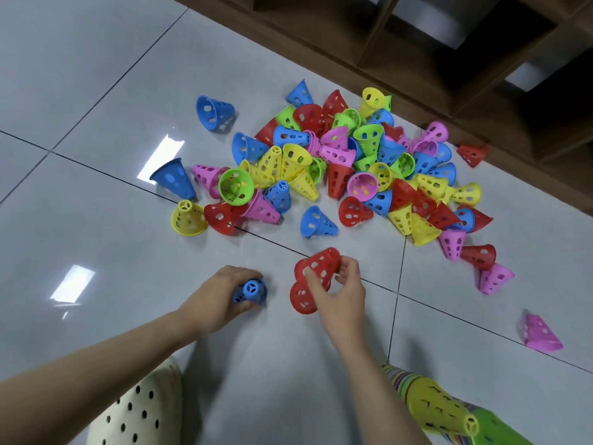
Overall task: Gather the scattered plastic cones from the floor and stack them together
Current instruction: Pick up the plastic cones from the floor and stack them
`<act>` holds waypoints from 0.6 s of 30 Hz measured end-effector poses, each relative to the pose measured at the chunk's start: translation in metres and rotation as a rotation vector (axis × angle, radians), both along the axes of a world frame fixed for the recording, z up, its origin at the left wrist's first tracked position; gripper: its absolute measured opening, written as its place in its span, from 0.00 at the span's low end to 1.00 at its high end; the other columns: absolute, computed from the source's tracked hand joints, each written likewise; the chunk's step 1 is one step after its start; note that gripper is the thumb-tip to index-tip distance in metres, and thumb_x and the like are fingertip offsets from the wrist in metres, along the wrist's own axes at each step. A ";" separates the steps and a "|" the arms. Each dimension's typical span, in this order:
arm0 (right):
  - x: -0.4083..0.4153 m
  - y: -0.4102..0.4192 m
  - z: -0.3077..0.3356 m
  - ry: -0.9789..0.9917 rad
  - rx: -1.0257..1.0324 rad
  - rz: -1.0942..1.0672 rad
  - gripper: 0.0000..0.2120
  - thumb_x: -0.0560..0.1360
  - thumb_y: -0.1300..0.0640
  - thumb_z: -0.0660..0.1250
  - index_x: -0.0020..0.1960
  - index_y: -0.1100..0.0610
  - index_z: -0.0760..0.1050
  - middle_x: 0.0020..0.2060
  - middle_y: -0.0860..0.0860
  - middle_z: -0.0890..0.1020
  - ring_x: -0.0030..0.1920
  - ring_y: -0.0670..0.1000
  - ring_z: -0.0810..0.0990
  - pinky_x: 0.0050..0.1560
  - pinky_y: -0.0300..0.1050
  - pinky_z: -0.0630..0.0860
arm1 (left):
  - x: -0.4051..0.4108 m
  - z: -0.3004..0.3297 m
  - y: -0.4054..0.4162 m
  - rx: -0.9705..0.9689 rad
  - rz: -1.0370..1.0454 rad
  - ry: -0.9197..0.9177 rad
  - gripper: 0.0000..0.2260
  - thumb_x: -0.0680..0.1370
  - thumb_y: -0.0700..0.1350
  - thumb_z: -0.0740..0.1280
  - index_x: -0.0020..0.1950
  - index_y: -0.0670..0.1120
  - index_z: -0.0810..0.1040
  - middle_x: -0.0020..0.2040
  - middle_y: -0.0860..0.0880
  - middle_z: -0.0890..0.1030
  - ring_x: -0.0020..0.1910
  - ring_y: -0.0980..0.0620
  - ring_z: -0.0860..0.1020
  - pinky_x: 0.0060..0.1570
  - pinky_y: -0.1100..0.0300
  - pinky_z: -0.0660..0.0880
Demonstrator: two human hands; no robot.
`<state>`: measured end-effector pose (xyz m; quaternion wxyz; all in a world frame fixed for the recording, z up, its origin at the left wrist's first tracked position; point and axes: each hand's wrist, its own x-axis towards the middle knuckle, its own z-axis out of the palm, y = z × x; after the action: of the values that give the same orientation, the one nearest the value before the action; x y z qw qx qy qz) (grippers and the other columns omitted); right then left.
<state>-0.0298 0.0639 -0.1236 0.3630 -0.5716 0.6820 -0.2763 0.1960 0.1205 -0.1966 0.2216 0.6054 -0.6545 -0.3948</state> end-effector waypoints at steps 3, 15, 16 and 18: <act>-0.008 0.021 -0.022 0.085 0.019 0.031 0.22 0.70 0.52 0.77 0.57 0.42 0.69 0.50 0.38 0.78 0.49 0.37 0.77 0.52 0.32 0.71 | -0.002 -0.004 0.001 0.010 0.012 -0.008 0.23 0.73 0.49 0.76 0.67 0.50 0.77 0.62 0.54 0.79 0.60 0.53 0.75 0.61 0.65 0.65; -0.026 0.000 -0.050 0.009 0.116 0.197 0.25 0.70 0.39 0.70 0.63 0.49 0.76 0.57 0.44 0.81 0.58 0.44 0.79 0.62 0.46 0.76 | 0.036 0.020 -0.018 -0.250 0.138 -0.164 0.27 0.72 0.54 0.64 0.69 0.43 0.73 0.64 0.45 0.76 0.62 0.45 0.74 0.64 0.52 0.69; -0.025 -0.010 -0.047 -0.014 0.070 0.170 0.24 0.73 0.38 0.66 0.62 0.51 0.77 0.57 0.45 0.81 0.57 0.45 0.79 0.62 0.49 0.77 | 0.041 0.021 -0.026 -0.278 0.176 -0.206 0.27 0.71 0.53 0.64 0.68 0.42 0.73 0.63 0.43 0.76 0.61 0.43 0.74 0.64 0.51 0.68; -0.019 -0.034 -0.041 0.001 -0.001 0.128 0.22 0.76 0.41 0.63 0.62 0.54 0.76 0.58 0.47 0.81 0.58 0.48 0.79 0.62 0.53 0.76 | 0.050 0.019 -0.041 -0.304 0.222 -0.316 0.27 0.73 0.54 0.63 0.68 0.41 0.73 0.64 0.41 0.75 0.62 0.41 0.73 0.64 0.49 0.68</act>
<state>-0.0487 0.0301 -0.1645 0.3794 -0.6144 0.6440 -0.2526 0.2461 0.0795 -0.1773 0.2470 0.6875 -0.6625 -0.1654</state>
